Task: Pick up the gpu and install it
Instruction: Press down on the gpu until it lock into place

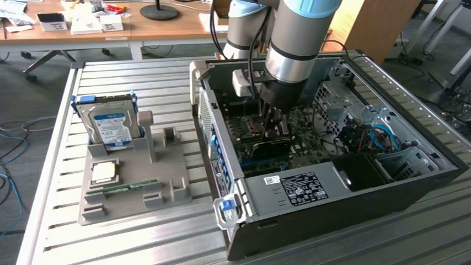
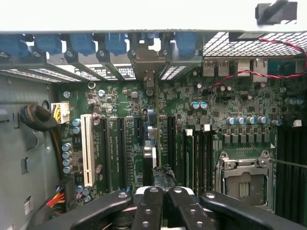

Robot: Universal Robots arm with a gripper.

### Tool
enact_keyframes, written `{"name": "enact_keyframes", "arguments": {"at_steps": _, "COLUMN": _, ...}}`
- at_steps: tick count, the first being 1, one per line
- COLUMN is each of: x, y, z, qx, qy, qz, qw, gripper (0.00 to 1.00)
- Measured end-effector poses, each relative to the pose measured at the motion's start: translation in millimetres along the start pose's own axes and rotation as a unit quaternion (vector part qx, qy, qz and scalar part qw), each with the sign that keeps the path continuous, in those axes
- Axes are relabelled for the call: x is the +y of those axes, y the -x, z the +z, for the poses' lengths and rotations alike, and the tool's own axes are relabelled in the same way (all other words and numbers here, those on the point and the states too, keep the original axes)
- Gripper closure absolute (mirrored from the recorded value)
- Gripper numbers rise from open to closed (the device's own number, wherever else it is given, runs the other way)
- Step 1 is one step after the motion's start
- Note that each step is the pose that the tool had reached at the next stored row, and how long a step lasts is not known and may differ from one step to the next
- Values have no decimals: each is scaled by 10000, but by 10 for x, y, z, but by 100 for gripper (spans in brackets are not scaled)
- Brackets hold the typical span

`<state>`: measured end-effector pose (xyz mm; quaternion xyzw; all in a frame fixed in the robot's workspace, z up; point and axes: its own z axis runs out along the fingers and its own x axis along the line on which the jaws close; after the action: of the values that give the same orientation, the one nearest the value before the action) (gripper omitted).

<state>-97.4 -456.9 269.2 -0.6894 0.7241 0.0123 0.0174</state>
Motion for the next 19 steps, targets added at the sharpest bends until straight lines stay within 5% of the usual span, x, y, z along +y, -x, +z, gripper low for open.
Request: {"name": "enact_keyframes", "arguments": {"at_steps": 19, "x": 1, "y": 8, "z": 31, "qx": 1, "qy": 1, "qz": 0, "qw": 10000, "gripper": 89}}
